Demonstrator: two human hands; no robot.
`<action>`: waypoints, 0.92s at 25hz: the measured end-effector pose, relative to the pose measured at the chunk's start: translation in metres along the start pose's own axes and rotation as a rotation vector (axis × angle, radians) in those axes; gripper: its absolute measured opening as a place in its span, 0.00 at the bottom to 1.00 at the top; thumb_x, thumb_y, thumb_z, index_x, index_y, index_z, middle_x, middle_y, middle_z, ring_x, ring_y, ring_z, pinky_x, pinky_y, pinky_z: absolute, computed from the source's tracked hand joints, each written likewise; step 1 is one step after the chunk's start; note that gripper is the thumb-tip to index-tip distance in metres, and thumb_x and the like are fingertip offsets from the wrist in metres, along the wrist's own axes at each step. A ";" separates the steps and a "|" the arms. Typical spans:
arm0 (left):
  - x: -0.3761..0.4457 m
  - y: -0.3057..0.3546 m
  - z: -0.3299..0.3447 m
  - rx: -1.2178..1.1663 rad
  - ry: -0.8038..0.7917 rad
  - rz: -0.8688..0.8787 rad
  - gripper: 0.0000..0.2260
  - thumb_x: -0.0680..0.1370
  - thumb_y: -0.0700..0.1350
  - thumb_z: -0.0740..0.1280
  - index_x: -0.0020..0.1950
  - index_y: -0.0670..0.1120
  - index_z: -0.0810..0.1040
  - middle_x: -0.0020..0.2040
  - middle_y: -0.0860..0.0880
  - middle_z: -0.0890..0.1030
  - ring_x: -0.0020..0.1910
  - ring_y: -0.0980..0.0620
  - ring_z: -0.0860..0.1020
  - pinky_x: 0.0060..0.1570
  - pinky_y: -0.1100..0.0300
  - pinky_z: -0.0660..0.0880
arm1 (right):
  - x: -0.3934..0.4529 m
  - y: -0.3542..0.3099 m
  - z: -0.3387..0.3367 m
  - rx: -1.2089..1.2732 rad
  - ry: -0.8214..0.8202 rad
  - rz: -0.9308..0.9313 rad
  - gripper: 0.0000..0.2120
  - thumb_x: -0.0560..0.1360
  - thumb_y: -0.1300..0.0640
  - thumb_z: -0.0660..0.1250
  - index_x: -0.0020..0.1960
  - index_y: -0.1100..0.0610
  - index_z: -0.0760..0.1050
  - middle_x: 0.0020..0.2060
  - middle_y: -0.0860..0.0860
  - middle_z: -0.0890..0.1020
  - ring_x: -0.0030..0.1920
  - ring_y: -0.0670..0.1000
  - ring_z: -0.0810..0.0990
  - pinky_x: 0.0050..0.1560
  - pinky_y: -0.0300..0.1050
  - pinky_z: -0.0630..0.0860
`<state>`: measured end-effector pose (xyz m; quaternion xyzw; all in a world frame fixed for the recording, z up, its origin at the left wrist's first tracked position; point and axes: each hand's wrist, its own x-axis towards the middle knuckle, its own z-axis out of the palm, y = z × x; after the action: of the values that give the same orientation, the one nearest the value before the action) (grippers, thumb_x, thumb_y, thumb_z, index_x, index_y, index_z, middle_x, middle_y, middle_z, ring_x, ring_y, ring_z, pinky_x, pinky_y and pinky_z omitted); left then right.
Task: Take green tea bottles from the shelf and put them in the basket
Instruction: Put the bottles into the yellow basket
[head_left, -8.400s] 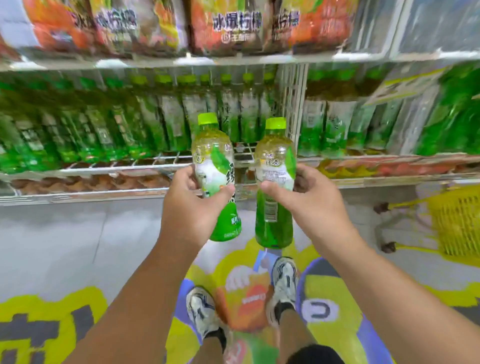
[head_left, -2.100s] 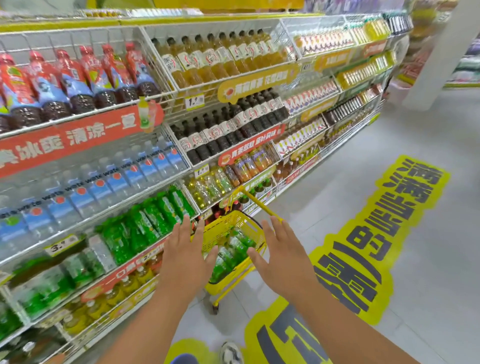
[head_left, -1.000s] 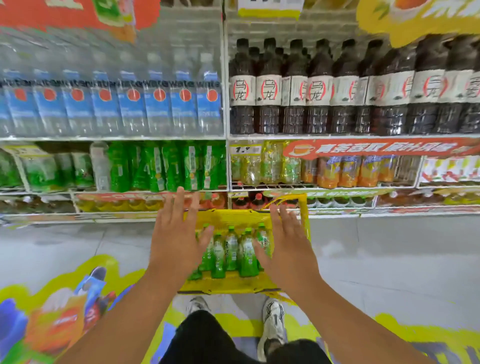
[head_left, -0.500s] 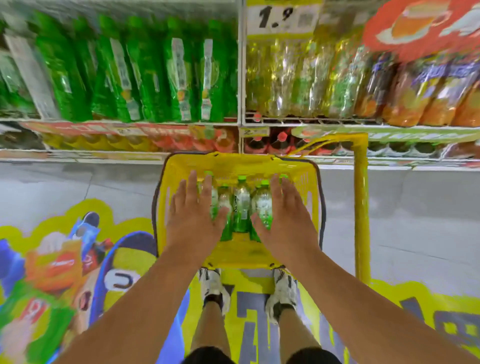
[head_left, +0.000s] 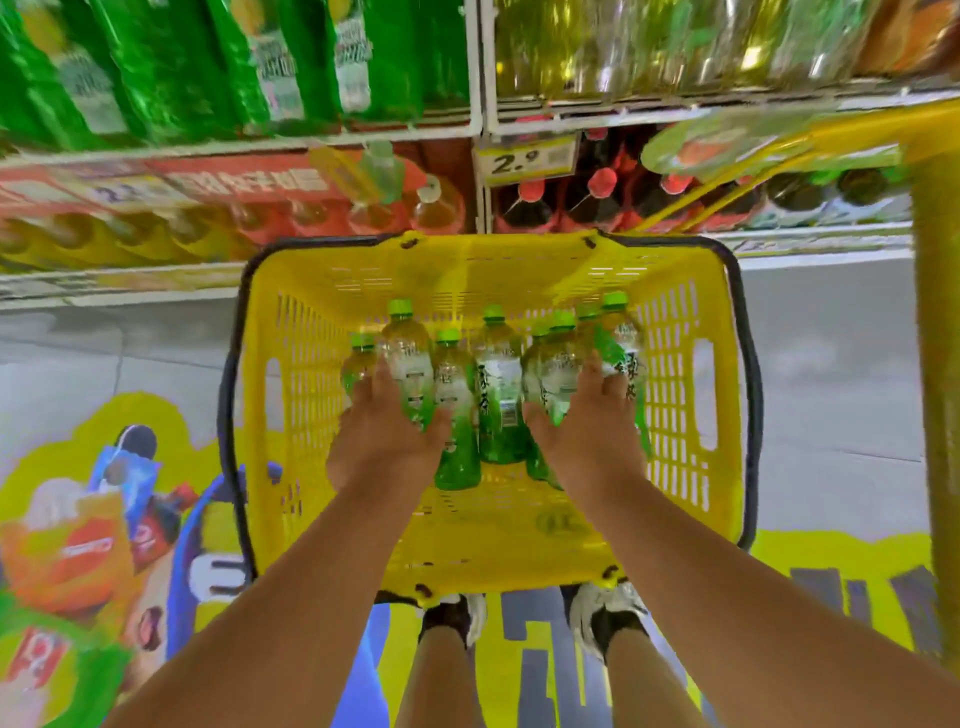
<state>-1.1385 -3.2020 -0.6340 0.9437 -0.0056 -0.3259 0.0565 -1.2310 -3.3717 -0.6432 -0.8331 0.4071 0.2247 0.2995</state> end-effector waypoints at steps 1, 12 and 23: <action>0.008 -0.001 0.007 -0.064 -0.006 -0.059 0.42 0.76 0.64 0.67 0.82 0.52 0.50 0.78 0.45 0.64 0.73 0.40 0.69 0.61 0.43 0.74 | 0.005 0.000 0.006 0.011 0.017 0.033 0.44 0.77 0.39 0.68 0.81 0.57 0.50 0.75 0.60 0.62 0.74 0.62 0.64 0.62 0.58 0.74; 0.051 0.008 0.029 -0.193 0.064 -0.208 0.42 0.69 0.56 0.80 0.72 0.40 0.62 0.66 0.40 0.71 0.62 0.35 0.76 0.54 0.45 0.76 | 0.028 -0.005 0.036 -0.044 0.151 0.173 0.37 0.73 0.56 0.77 0.74 0.63 0.59 0.69 0.59 0.69 0.67 0.59 0.72 0.53 0.48 0.77; 0.021 -0.010 0.004 -0.582 0.020 -0.040 0.25 0.71 0.47 0.79 0.62 0.51 0.70 0.48 0.49 0.83 0.38 0.50 0.81 0.27 0.62 0.71 | 0.006 0.010 0.006 0.446 0.096 0.085 0.22 0.65 0.49 0.75 0.58 0.48 0.75 0.52 0.52 0.79 0.46 0.52 0.79 0.37 0.41 0.72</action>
<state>-1.1248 -3.1933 -0.6511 0.8910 0.1071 -0.3056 0.3184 -1.2367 -3.3760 -0.6547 -0.7380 0.4954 0.1016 0.4468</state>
